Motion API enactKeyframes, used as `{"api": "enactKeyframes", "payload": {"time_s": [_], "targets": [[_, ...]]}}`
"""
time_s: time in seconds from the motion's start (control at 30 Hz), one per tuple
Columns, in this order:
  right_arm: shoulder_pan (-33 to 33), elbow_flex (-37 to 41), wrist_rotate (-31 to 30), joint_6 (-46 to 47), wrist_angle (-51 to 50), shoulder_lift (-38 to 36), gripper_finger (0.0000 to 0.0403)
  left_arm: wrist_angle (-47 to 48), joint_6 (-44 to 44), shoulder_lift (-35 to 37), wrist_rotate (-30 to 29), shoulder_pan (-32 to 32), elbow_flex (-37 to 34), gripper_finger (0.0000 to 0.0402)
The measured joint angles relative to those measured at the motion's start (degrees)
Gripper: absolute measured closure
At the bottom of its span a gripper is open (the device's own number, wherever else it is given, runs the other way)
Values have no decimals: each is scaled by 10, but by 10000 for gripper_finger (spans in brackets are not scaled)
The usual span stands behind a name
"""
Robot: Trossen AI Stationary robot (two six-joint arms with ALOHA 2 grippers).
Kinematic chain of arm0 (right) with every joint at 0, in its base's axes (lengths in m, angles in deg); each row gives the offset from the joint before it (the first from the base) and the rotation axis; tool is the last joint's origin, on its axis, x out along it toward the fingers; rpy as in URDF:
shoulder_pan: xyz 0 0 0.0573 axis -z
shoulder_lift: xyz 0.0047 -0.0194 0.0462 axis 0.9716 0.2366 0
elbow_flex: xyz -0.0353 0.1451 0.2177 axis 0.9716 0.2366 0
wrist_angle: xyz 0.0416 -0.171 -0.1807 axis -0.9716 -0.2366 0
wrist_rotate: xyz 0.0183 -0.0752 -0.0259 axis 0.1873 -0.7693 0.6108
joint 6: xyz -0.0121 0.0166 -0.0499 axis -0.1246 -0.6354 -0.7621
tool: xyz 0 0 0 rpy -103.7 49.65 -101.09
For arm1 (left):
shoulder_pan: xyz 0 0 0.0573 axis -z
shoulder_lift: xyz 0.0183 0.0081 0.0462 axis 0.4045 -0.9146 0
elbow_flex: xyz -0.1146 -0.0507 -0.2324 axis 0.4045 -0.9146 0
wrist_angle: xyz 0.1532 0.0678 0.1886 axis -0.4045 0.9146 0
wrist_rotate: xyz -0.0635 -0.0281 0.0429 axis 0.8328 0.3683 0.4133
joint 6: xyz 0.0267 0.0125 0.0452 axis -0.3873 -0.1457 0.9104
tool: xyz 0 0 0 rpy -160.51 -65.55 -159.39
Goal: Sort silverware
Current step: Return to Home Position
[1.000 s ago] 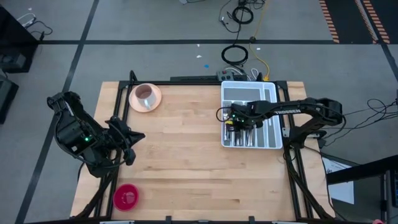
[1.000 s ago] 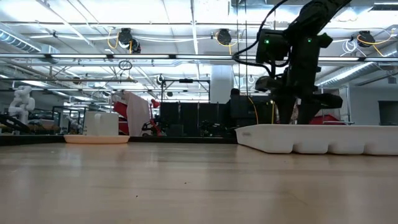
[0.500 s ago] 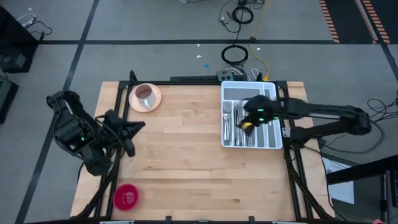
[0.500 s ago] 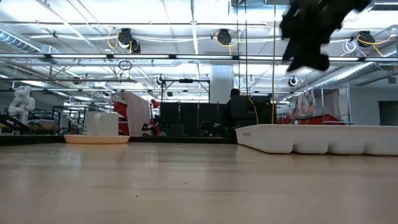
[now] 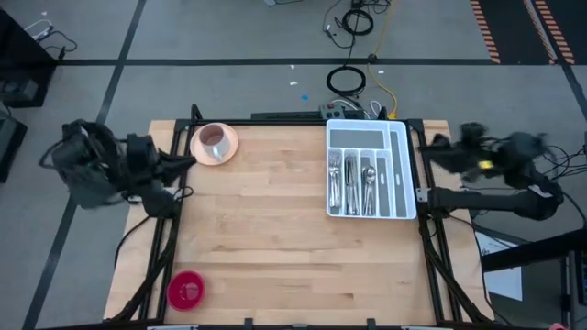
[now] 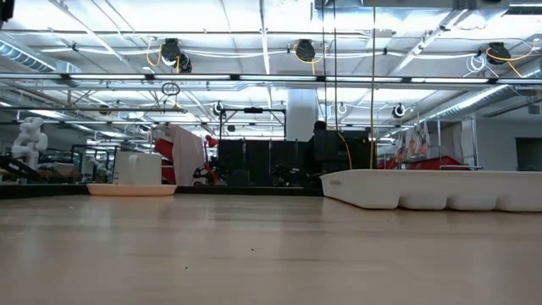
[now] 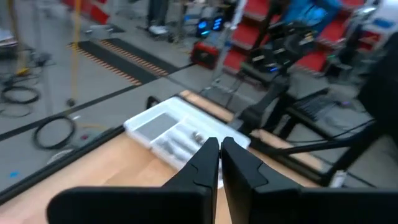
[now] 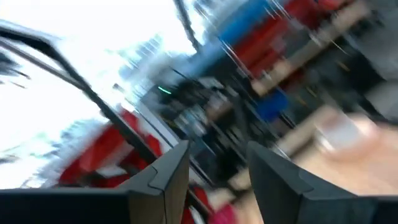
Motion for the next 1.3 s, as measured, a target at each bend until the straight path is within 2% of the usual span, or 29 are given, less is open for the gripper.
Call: {"api": "enactKeyframes", "payload": {"time_s": [0.07, 0.23, 0.27, 0.33, 0.43, 0.53, 0.63, 0.77, 0.87, 1.0, 1.07, 1.1, 1.17, 1.23, 1.3], "targets": [[0, 0, 22, -15, 41, -31, 252, -47, 63, 18, 11, 0, 0, 377], [0, 0, 283, -203, 95, -66, 252, -135, 183, 60, 68, 0, 0, 377], [0, 0, 321, -215, 95, -71, 252, -148, 196, 69, 84, 0, 0, 377], [0, 0, 348, -222, 87, -80, 252, -167, 218, 85, 114, 0, 0, 377], [0, 0, 346, -233, 31, -84, 252, -179, 246, 109, 149, 0, 0, 377], [0, 1, 360, -295, -50, -89, 252, -181, 280, 132, 153, 0, -11, 377], [0, 12, 364, -328, -56, -107, 252, -185, 284, 173, 152, 0, -52, 377], [0, 46, 344, -337, -29, -182, 252, -224, 254, 257, 108, 0, -163, 377], [1, 57, 297, -325, -21, -179, 252, -292, 246, 335, 104, 0, -273, 378], [1, 72, 290, -378, -12, -169, 252, -430, 298, 440, 101, 0, -403, 390], [0, 85, 243, -372, 1, -183, 252, -486, 320, 491, 103, 0, -457, 396], [0, 86, 211, -369, 11, -183, 252, -507, 336, 515, 106, 0, -480, 397], [1, 94, 196, -377, -3, -181, 252, -540, 358, 556, 109, 0, -520, 396], [1, 127, 203, -392, 52, -181, 252, -543, 389, 554, 102, 0, -536, 396], [0, 181, 232, -383, 122, -183, 252, -531, 402, 554, 138, -1, -540, 396]]}}
